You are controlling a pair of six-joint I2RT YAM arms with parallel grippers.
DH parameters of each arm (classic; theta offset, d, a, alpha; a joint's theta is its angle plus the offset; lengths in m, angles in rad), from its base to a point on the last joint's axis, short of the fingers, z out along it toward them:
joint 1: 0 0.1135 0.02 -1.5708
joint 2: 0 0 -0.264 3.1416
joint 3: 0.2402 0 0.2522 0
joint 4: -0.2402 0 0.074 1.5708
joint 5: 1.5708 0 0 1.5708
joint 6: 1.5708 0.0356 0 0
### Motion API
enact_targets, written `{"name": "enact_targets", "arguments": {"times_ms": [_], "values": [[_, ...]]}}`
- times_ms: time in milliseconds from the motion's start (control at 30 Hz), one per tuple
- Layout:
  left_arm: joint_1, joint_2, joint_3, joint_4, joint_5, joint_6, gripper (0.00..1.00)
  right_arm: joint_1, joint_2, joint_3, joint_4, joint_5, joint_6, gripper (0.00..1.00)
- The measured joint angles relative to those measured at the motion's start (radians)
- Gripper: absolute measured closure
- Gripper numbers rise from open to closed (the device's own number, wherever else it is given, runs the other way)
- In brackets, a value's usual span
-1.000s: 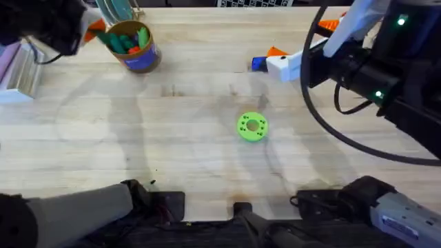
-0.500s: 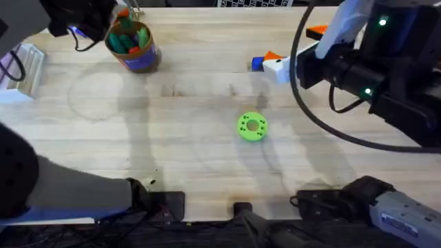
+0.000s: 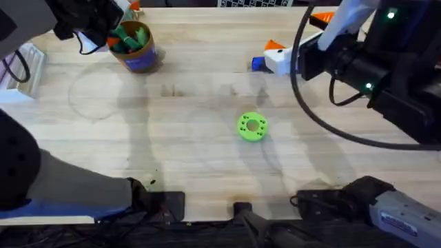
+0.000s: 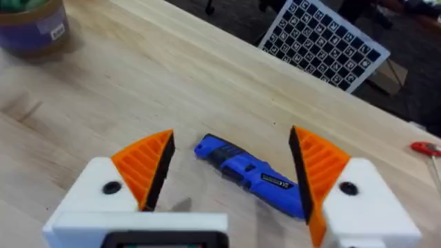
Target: Pick up the gripper from the table and insert it into the empty holder that is missing its gripper. Then pick up a screw, insert it into the mounting hole, and use the screwdriver to tighten it. Finally, clean up the table by picking up the vegetable and placing it into the bucket.
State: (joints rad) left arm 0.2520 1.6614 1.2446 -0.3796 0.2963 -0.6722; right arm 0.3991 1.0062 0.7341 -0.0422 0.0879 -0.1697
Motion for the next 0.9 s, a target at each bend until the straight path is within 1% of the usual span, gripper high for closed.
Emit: {"name": "enact_targets", "arguments": {"times_ms": [100, 167, 267, 367, 467, 600, 667, 767, 833, 900], "values": [[-0.001, -0.029, 0.000, -0.021, 0.004, 0.060, 0.015, -0.003, 0.000, 0.002, -0.012, 0.000, 0.034, 0.010], [-0.001, -0.071, 0.003, -0.048, 0.006, 0.106, 0.016, -0.003, 0.000, 0.020, -0.067, 0.000, 0.051, 0.011], [-0.009, -0.164, 0.024, -0.108, 0.018, 0.186, 0.015, -0.003, 0.000, 0.084, -0.212, -0.001, 0.069, 0.011], [-0.031, -0.284, 0.051, -0.198, 0.052, 0.283, 0.015, -0.003, 0.001, 0.201, -0.430, -0.003, 0.077, 0.011], [-0.083, -0.422, 0.071, -0.319, 0.080, 0.393, 0.015, -0.003, 0.002, 0.335, -0.642, -0.004, 0.082, 0.010], [-0.176, -0.572, 0.079, -0.512, 0.104, 0.541, 0.015, -0.003, -0.001, 0.471, -0.822, -0.004, 0.090, 0.010], [-0.216, -0.623, 0.079, -0.606, 0.110, 0.596, 0.015, -0.003, -0.011, 0.510, -0.877, -0.004, 0.096, 0.010], [-0.259, -0.676, 0.079, -0.726, 0.112, 0.646, 0.014, -0.003, -0.046, 0.529, -0.920, -0.004, 0.100, 0.010], [-0.276, -0.697, 0.079, -0.780, 0.112, 0.665, 0.014, -0.003, -0.076, 0.529, -0.934, -0.004, 0.102, 0.010], [-0.282, -0.712, 0.079, -0.826, 0.112, 0.677, 0.013, -0.003, -0.104, 0.529, -0.935, -0.004, 0.104, 0.010]]}}
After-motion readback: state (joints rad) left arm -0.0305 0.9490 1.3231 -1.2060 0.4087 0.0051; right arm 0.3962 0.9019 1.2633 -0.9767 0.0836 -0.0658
